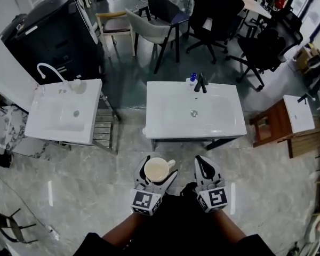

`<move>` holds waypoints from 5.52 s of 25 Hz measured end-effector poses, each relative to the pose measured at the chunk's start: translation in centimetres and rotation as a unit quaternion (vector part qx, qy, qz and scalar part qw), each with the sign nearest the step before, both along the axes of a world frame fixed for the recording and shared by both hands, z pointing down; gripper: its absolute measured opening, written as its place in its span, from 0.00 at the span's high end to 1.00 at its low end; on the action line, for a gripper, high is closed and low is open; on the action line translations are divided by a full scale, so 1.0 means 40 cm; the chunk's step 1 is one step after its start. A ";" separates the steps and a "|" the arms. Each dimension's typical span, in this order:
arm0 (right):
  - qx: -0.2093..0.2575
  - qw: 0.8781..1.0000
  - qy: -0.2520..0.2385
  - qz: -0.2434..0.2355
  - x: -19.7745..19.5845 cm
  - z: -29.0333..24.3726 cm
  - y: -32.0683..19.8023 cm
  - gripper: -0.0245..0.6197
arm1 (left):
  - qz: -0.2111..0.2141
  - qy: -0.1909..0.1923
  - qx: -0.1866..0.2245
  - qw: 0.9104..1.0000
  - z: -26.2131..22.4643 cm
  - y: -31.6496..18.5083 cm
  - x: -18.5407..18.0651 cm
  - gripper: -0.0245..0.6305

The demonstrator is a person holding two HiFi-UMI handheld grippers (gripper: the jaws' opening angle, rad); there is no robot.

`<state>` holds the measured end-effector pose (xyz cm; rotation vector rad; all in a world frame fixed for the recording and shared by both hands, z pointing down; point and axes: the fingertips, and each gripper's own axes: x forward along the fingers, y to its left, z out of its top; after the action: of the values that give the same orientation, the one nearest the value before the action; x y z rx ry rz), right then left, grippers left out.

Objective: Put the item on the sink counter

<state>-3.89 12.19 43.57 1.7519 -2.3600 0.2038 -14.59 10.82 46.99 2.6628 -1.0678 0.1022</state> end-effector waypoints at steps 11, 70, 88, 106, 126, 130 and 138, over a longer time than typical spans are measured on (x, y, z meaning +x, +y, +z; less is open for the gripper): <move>-0.001 1.000 -0.012 -0.012 -0.003 0.036 -0.116 0.91 | -0.006 0.019 -0.025 0.999 -0.006 -0.170 0.024 0.26; -0.058 0.996 -0.028 -0.067 0.493 0.238 -1.122 0.91 | -0.072 -0.129 -0.060 0.987 0.661 -1.304 0.550 0.26; -0.087 0.993 -0.040 -0.069 0.507 0.278 -1.077 0.91 | -0.070 -0.163 -0.059 0.982 0.745 -1.299 0.560 0.26; -0.067 0.995 -0.031 -0.070 0.512 0.263 -1.046 0.91 | -0.029 -0.208 -0.055 0.976 0.798 -1.256 0.569 0.25; -0.067 0.995 -0.039 -0.066 0.474 0.231 -0.963 0.91 | -0.011 -0.192 -0.041 0.980 0.746 -1.204 0.526 0.24; -0.045 0.997 -0.033 -0.057 0.459 0.224 -0.939 0.91 | -0.012 -0.179 -0.035 0.983 0.726 -1.176 0.506 0.24; -0.029 0.998 -0.039 -0.042 0.402 0.187 -0.857 0.91 | -0.016 -0.139 -0.025 0.990 0.627 -1.064 0.438 0.24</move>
<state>12.18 -22.10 51.06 1.6438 -2.4501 0.3305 2.94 -31.73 72.08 2.6378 -1.1712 0.4986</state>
